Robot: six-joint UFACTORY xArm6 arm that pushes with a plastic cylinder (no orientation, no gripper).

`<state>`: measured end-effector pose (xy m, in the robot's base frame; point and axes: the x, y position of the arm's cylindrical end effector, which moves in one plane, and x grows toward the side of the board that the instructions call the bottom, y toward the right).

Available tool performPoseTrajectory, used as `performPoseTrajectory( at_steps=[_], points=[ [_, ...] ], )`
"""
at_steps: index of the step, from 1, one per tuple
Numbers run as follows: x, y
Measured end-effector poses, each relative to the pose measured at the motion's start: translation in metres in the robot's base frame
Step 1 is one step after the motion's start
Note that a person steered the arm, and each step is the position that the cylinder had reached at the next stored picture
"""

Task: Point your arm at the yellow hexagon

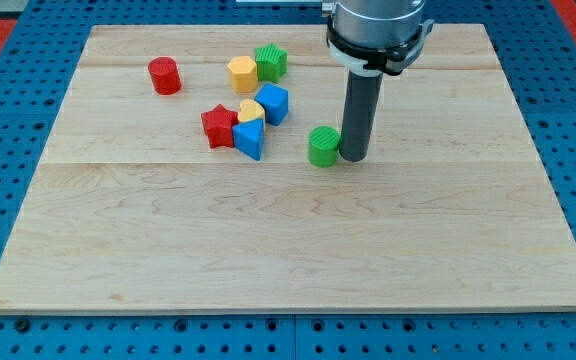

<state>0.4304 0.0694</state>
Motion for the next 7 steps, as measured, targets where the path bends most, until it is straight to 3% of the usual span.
performPoseTrajectory(
  at_steps=[3,4,5,7],
  points=[
    [0.000,-0.022],
    [-0.005,0.005],
    [-0.035,0.041],
    [-0.159,0.037]
  ],
)
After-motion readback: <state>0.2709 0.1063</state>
